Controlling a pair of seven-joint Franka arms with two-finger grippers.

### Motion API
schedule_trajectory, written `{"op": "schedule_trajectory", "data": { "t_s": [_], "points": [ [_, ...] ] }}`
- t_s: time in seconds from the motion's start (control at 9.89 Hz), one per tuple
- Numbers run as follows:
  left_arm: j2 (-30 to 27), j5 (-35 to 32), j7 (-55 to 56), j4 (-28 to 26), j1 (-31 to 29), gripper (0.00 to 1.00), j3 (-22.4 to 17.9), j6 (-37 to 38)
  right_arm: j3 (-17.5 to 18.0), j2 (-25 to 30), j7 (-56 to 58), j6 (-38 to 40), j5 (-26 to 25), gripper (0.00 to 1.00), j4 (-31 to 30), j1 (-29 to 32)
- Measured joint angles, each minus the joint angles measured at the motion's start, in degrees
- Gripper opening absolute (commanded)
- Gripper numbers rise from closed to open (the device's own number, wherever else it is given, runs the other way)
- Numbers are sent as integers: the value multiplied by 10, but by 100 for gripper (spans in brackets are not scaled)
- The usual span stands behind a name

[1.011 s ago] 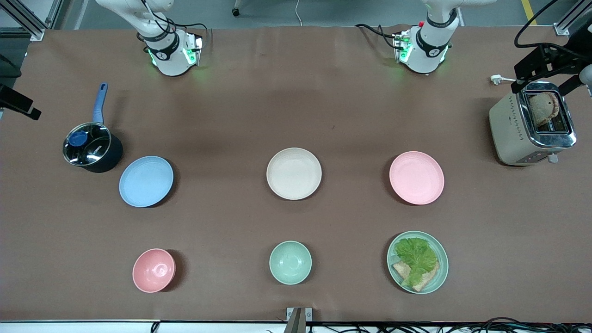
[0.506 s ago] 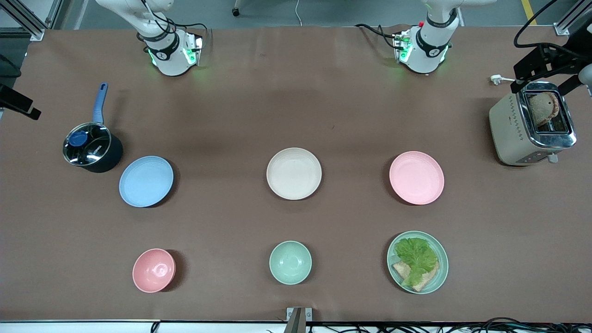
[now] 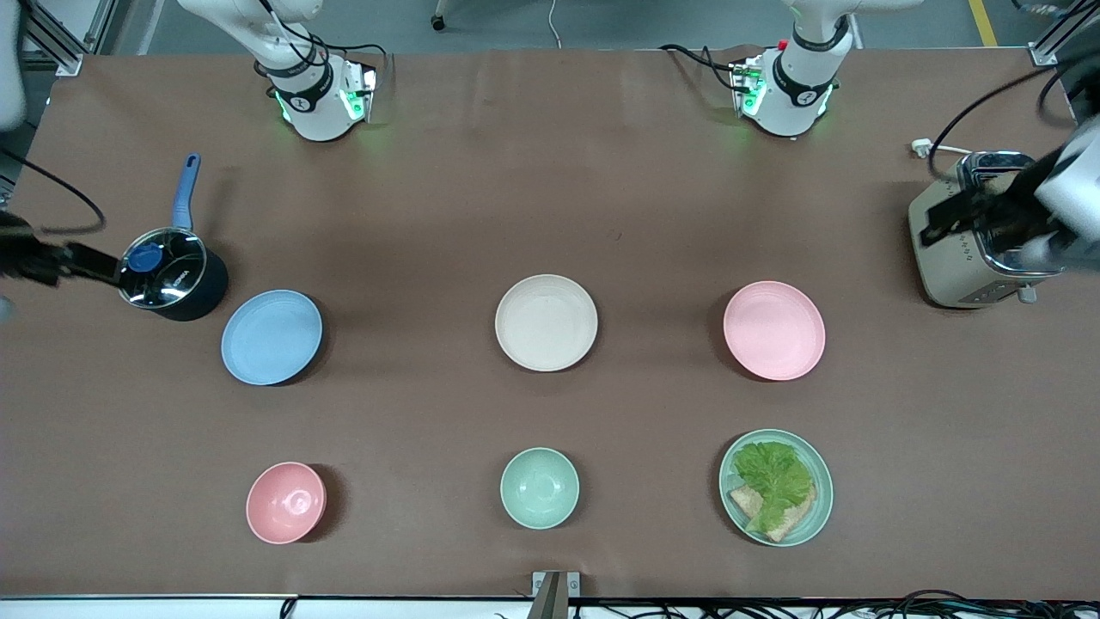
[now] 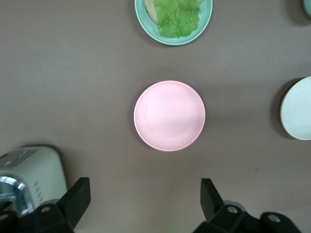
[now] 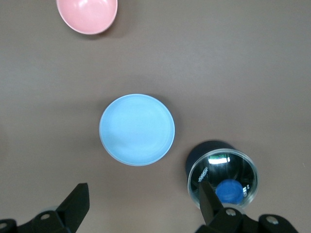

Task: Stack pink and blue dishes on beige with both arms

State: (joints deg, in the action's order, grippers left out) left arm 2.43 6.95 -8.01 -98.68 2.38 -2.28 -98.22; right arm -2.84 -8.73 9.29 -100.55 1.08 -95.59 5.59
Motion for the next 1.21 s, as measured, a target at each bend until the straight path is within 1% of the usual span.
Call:
{"op": "schedule_trajectory", "data": {
  "t_s": [0.2, 0.3, 0.4, 0.61, 0.71, 0.91, 1.01, 1.11, 1.21],
  "points": [
    [25, 7, -40, -110, -1, 99, -3, -135, -11, -40, 64, -115, 5, 100, -78, 7],
    [40, 7, -53, -148, -1, 98, -3, -184, -17, -64, 97, -166, 23, 100, -106, 10],
    [59, 9, -60, -171, -1, 98, -3, -217, -29, -88, 145, -213, 64, 100, -133, 14],
    [101, 19, -63, -196, -3, 85, -4, -267, -49, -131, 251, -290, 155, 100, -182, 21],
    [124, 30, -64, -205, -4, 84, -5, -291, -52, -147, 292, -317, 191, 99, -199, 24],
    [175, 42, -73, -213, -7, 74, -5, -330, -55, -174, 366, -332, 266, 86, -211, 29],
    [197, 64, -92, -213, -10, 70, -6, -337, -58, -184, 391, -332, 295, 76, -213, 30],
    [214, 103, -123, -213, -13, 64, -9, -345, -61, -191, 402, -332, 305, 70, -216, 31],
    [227, 141, -153, -214, -13, 57, -13, -350, -61, -192, 403, -332, 308, 63, -220, 31]
  ]
}}
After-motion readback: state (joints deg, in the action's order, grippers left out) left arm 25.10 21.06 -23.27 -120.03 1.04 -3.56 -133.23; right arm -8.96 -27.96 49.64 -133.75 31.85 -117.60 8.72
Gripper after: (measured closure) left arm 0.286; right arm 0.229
